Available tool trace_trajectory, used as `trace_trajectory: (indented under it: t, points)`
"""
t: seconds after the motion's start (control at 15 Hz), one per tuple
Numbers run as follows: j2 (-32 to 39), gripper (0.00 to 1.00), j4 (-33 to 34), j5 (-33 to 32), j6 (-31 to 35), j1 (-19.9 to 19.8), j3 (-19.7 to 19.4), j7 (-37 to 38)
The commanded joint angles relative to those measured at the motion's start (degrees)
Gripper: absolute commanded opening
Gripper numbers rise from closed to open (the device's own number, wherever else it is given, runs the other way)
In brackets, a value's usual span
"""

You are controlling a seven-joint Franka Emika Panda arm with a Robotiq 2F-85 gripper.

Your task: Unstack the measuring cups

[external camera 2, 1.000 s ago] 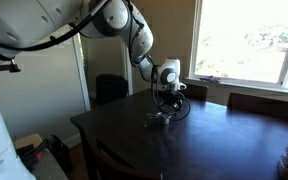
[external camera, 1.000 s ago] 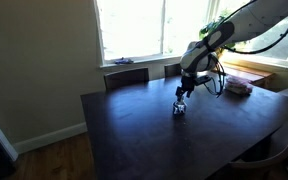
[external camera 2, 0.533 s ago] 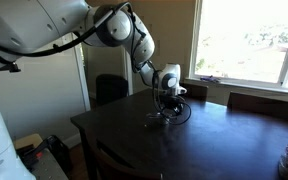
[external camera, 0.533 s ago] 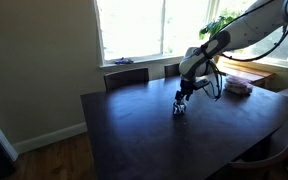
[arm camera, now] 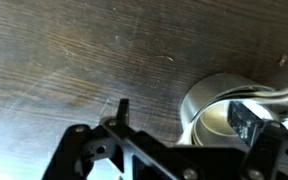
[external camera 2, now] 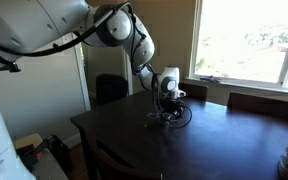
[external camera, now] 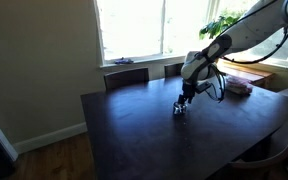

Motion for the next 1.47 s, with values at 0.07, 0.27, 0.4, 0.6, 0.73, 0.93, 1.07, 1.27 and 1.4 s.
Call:
trace_trajectory:
  t: [0.07,0.27,0.4,0.6,0.73,0.93,1.07,1.27,1.4]
  points:
    - [-5.88,1.0,-10.72,-1.66,5.34,-0.91,-0.15,-2.09]
    - [-9.14,1.0,-17.01,-2.22,8.16,-1.55,0.29,-4.02]
    - [-10.77,1.0,-20.39,-2.66,10.34,-1.84,0.37,-4.84]
    - [-12.42,1.0,-23.48,-3.13,14.04,-1.87,0.37,-4.56]
    - [-13.36,1.0,-25.35,-3.39,17.88,-1.86,0.19,-3.86]
    - [-14.68,1.0,-26.84,-2.85,21.83,-2.79,0.99,-3.67]
    - [-15.32,1.0,-27.1,-2.62,22.64,-3.29,1.43,-3.51]
    - [-16.91,1.0,-27.81,-1.77,21.18,-4.51,2.85,-3.68]
    - [-18.43,1.0,-28.81,-0.2,19.8,-5.4,4.16,-2.79]
